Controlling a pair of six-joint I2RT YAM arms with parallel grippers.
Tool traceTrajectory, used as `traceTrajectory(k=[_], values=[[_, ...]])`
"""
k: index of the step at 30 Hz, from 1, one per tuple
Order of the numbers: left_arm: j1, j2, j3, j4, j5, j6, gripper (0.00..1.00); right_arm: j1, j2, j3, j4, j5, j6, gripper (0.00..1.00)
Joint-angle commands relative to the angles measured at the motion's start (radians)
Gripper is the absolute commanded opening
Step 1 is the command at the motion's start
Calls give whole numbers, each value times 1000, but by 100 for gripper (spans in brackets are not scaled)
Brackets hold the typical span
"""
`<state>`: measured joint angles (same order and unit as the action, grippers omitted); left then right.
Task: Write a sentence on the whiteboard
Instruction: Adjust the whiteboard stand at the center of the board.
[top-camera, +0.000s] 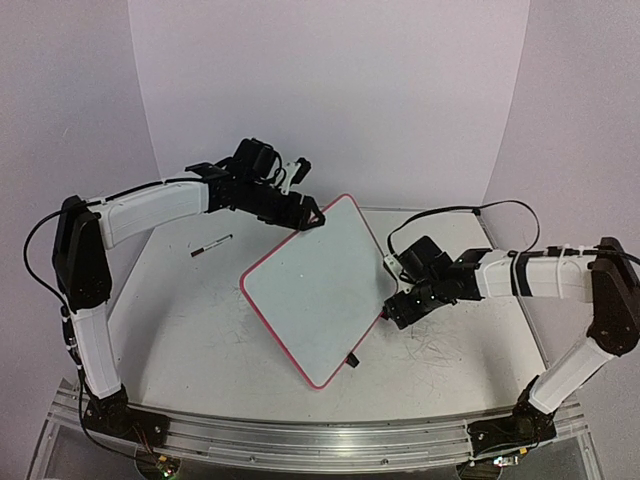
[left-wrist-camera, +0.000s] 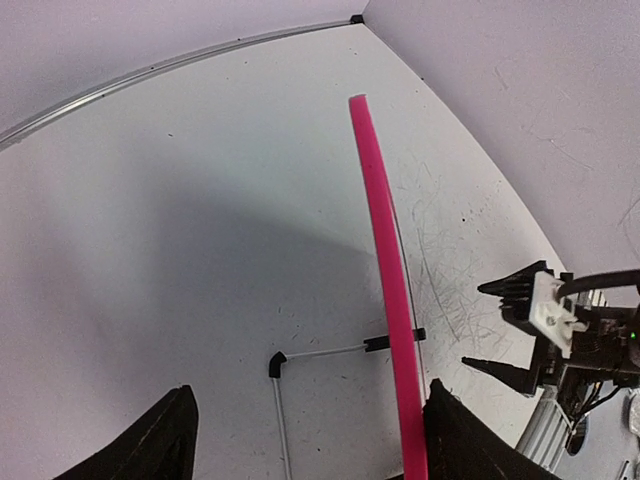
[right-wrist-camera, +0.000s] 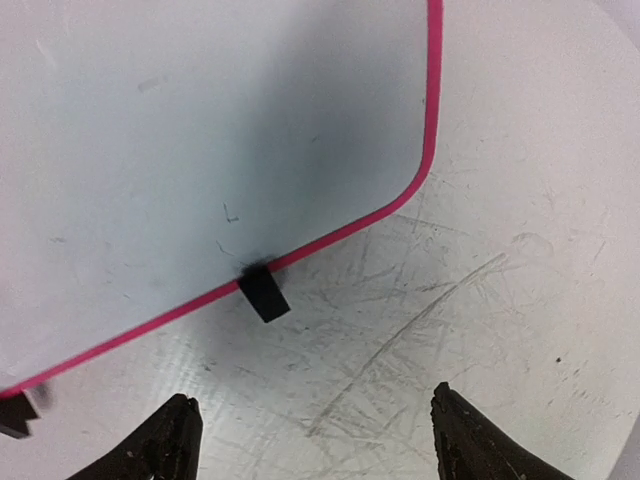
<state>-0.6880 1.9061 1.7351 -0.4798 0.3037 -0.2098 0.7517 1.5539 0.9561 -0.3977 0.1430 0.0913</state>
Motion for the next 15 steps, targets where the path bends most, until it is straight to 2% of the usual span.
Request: traceTrajectory(k=[1,5,15], values=[[8,-104,54,-45,-64,1,80,0,57,23,14,40,-264,76],[11,-189,-1,-56,-88,4,83,-36,124,38,52,-55,-321,68],[23,-399,-151,-63,-194,7,89,-40,260,111,187,-185,-309,62]])
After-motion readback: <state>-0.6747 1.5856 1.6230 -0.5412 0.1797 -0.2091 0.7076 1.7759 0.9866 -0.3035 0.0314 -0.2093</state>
